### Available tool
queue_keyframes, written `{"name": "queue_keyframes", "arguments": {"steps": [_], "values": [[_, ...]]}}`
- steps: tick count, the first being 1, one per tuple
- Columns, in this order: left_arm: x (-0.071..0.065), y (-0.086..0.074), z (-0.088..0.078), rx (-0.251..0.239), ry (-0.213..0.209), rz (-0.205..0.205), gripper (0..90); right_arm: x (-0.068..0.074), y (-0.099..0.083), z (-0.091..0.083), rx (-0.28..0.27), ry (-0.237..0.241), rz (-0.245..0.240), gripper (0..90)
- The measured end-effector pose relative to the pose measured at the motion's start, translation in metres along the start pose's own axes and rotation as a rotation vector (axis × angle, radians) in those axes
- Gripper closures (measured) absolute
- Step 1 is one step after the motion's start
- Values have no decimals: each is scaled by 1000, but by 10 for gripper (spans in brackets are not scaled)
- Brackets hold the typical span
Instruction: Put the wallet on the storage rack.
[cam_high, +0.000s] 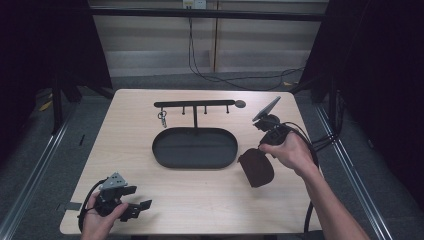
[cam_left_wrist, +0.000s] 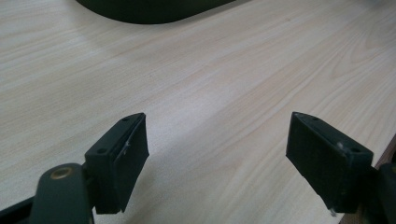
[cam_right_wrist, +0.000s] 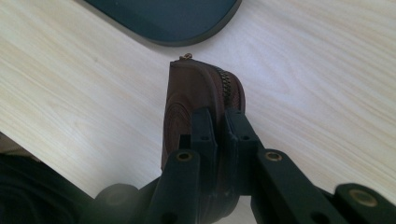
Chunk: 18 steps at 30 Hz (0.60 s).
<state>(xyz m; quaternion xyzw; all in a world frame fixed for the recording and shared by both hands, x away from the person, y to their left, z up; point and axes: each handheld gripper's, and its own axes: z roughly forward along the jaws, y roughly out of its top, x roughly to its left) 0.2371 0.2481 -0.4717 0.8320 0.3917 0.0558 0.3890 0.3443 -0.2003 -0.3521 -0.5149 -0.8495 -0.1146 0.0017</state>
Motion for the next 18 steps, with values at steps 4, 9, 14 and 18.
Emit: {"name": "queue_keyframes", "arguments": {"steps": [4, 9, 14, 18], "values": [[0, 0, 0, 2, -3, -3, 208, 1, 3, -3, 8, 8, -13, 835], [1, 0, 0, -3, -6, -7, 207, 3, 9, -6, -5, 15, -11, 835], [1, 0, 0, 5, -6, -7, 207, 2, 14, -12, -40, 24, 0, 834], [1, 0, 0, 5, -5, -10, 207, 2, 19, -15, -51, 26, 9, 834]]}}
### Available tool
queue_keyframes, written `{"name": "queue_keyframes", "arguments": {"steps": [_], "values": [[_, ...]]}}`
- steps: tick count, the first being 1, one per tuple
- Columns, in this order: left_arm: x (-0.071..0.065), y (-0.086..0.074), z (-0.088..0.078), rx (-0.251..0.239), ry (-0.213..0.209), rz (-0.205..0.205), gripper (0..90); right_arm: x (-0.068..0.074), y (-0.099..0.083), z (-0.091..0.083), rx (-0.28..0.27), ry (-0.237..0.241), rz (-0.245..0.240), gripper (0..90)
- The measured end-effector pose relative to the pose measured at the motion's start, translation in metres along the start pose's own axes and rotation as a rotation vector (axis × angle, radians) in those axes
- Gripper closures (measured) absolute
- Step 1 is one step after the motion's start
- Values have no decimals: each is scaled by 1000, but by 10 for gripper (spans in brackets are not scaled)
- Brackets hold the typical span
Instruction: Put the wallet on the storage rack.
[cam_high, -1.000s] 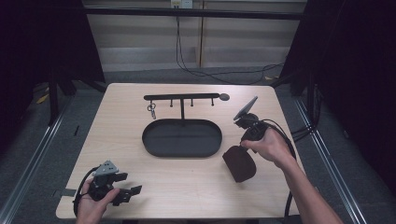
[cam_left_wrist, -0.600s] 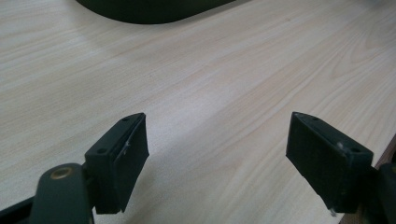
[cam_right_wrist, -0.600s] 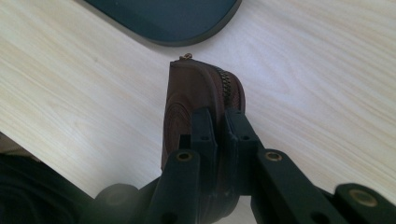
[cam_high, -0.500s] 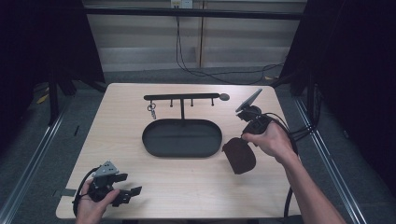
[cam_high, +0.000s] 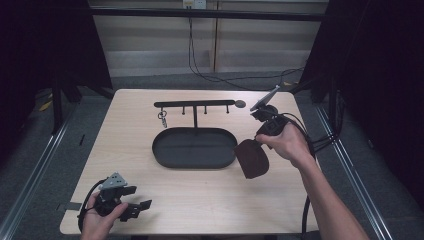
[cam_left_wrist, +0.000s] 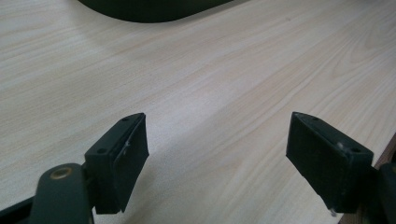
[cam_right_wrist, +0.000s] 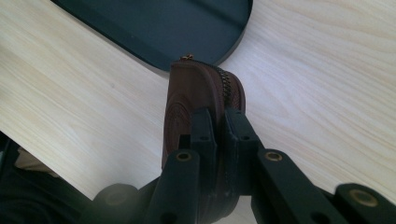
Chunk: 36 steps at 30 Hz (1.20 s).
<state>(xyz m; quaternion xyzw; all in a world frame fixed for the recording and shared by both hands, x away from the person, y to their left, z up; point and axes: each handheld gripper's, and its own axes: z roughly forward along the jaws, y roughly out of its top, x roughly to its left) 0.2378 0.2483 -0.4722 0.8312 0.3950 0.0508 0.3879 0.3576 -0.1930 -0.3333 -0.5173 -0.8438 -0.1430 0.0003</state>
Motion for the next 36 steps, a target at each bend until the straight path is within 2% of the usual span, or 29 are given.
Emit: {"name": "queue_keyframes", "arguments": {"steps": [5, 9, 17, 21, 29, 36], "values": [[0, 0, 0, 0, 1, -1, 207, -2, 6, 0, -19, 13, 13, 834], [1, 0, 0, -2, 1, -2, 207, -1, 12, 1, -18, 26, 1, 835], [2, -1, -1, -4, 5, -8, 193, -2, 25, 0, -68, 65, 5, 835], [2, -1, -2, -13, 6, -12, 193, 1, 29, 4, -85, 61, 8, 835], [1, 0, -2, -12, 2, -9, 192, -2, 39, 5, -137, 100, 42, 835], [1, 0, -5, -28, 10, -5, 193, 0, 49, 7, -157, 122, 73, 834]]}}
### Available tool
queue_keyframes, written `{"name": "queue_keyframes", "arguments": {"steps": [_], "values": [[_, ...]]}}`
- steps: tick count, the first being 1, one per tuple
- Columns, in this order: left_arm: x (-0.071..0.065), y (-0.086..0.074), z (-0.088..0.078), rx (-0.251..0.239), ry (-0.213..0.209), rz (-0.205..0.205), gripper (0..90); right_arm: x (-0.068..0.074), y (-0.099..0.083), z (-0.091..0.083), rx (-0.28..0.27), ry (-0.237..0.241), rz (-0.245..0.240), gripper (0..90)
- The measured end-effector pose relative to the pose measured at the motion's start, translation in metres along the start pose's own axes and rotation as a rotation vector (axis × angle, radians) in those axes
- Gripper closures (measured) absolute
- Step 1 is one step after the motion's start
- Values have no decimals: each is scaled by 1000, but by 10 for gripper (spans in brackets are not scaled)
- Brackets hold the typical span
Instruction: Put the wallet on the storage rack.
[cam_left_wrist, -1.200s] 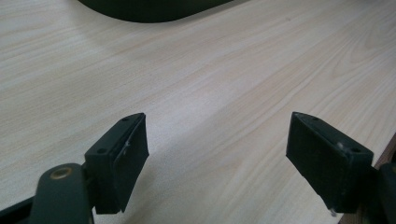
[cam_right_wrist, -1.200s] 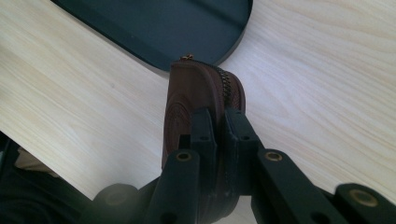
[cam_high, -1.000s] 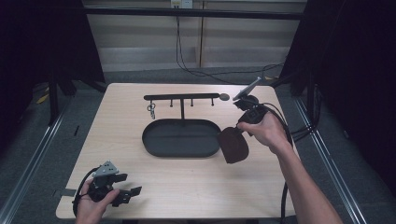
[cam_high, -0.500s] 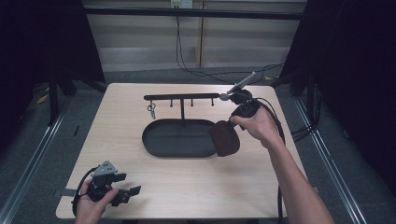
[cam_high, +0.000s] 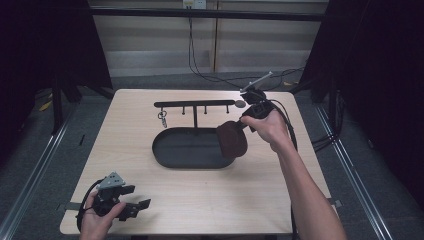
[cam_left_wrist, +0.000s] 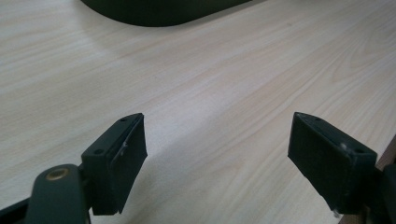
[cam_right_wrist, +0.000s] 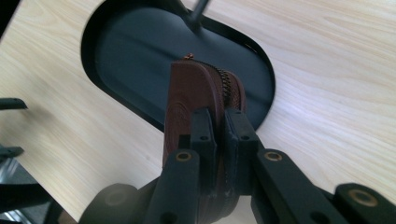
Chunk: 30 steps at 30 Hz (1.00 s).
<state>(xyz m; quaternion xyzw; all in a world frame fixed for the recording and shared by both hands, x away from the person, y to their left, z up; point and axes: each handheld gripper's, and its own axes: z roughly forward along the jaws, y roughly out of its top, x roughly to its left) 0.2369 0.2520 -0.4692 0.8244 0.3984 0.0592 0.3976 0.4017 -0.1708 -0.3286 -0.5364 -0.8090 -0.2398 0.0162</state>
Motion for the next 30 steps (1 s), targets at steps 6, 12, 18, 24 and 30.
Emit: {"name": "queue_keyframes", "arguments": {"steps": [6, 12, 18, 24, 30], "values": [[1, -1, -2, -4, -20, -2, 194, 4, 8, 5, -24, 13, 13, 834], [0, -1, -2, 1, -21, 2, 194, 2, 14, 8, -54, 34, 14, 835], [1, -1, -2, 4, -17, 3, 194, -8, 16, 17, -65, 54, 54, 836], [0, -1, -1, 7, -21, 1, 194, -14, 15, 33, -83, 74, 90, 837], [0, 0, -1, 7, -19, 3, 195, -19, 13, 52, -98, 111, 109, 838]]}}
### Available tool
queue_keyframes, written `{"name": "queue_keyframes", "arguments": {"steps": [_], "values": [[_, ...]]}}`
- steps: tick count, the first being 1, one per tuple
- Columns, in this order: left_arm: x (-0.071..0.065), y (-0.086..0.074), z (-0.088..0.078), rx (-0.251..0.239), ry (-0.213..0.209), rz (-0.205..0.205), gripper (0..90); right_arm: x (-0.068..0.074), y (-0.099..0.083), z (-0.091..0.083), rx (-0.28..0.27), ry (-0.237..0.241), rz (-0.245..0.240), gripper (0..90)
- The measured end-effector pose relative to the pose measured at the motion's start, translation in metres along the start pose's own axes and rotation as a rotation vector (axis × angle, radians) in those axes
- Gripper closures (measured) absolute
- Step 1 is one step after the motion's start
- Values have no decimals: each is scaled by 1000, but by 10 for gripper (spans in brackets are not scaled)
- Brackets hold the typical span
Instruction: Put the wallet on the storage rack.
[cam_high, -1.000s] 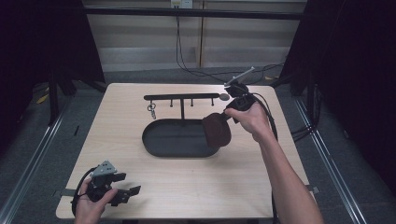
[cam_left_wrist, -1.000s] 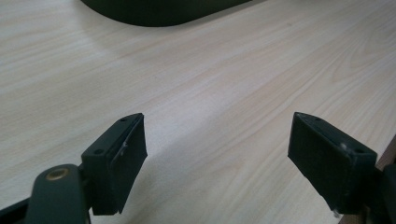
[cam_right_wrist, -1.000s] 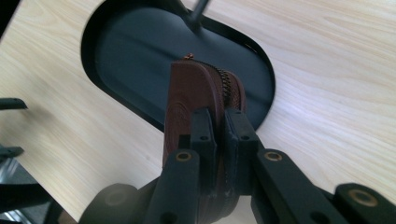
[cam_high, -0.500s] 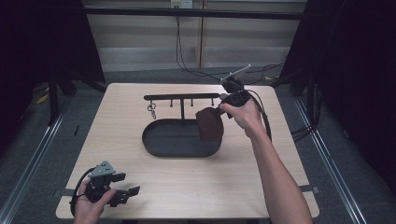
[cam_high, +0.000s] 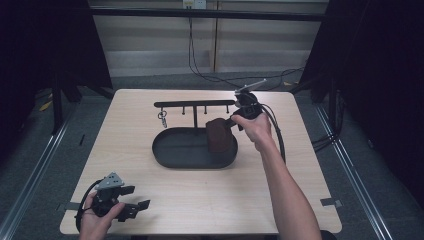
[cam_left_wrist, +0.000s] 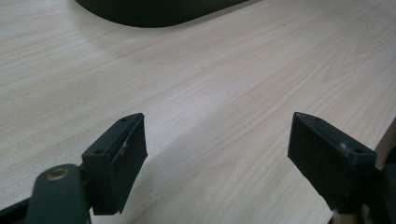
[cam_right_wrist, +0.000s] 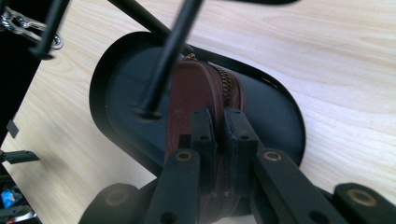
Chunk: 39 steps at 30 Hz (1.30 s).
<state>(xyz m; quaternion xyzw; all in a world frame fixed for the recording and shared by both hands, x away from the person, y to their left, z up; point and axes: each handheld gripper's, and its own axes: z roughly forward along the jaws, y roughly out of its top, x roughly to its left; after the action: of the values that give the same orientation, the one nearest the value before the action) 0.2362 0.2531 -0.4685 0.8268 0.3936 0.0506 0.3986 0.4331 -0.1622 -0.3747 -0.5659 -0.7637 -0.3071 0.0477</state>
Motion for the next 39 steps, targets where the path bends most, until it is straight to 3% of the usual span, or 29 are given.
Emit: {"name": "queue_keyframes", "arguments": {"steps": [3, 15, 19, 27, 39], "values": [[0, 0, -1, -3, -1, 0, 197, -4, -2, 9, 4, 15, 29, 838], [0, 0, -1, 1, 0, 4, 197, -21, -18, 34, -5, 25, 68, 837], [0, 0, -1, -1, -1, 3, 197, -30, -24, 42, -22, 58, 99, 835], [-2, 0, 0, 6, -8, 13, 201, -32, -27, 51, -58, 24, 91, 822], [-3, 1, -1, -6, -9, 27, 201, -39, -31, 52, -68, -43, 102, 743]]}}
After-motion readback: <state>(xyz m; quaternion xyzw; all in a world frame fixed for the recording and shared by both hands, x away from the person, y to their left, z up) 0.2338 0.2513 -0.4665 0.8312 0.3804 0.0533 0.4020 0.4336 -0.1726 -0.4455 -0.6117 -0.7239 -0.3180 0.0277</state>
